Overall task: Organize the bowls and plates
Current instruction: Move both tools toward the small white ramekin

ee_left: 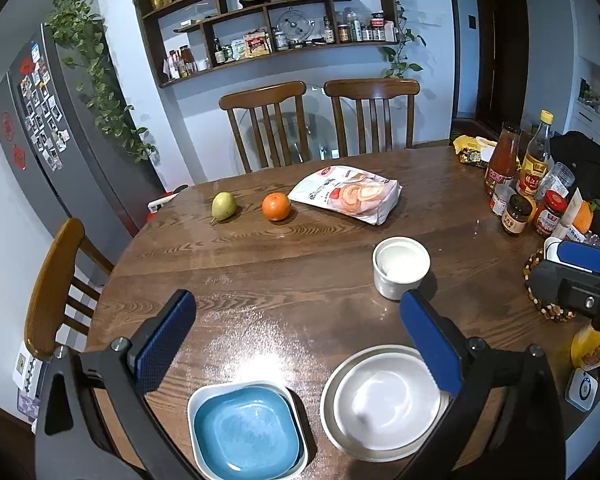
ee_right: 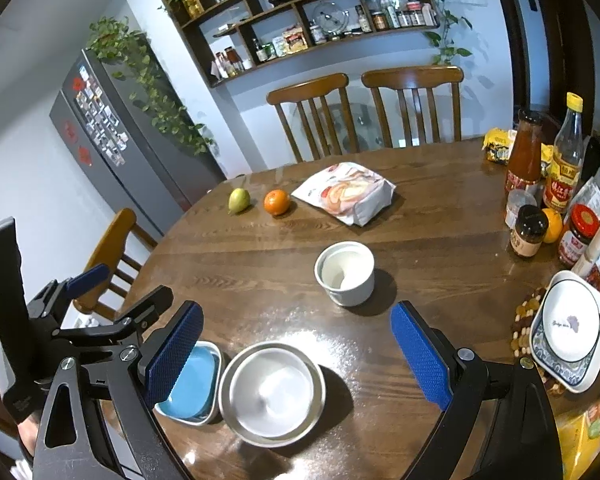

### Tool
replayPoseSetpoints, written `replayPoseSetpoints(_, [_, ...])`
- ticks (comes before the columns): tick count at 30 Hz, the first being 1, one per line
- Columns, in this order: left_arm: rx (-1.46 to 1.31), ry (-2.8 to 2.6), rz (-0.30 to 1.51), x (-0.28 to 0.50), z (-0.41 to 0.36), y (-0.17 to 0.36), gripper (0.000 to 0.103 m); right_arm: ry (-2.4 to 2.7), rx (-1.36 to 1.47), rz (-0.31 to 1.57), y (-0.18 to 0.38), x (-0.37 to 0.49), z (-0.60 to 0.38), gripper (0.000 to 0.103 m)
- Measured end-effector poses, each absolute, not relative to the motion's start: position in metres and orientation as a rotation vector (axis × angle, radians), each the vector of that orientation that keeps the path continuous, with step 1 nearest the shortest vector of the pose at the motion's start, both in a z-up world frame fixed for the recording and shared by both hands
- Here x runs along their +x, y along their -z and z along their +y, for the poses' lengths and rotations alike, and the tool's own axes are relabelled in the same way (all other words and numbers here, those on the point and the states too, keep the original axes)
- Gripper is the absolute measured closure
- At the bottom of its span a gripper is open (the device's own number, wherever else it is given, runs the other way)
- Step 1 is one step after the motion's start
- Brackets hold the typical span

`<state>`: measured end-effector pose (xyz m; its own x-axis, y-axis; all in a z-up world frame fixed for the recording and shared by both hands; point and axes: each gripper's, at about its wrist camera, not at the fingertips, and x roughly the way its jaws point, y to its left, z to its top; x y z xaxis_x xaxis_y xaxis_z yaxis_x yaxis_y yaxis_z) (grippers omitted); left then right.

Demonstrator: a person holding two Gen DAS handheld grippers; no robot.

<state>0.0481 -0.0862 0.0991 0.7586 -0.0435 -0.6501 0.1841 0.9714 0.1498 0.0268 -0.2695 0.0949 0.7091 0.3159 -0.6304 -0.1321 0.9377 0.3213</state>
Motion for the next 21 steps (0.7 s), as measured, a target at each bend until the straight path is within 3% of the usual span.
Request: replayPoseSetpoints(21, [0.197,0.190,0.740,0.112,-0.098,-0.101,0.001,-0.149,0.282,0.734,-0.104,0.066,-0.288,0.008])
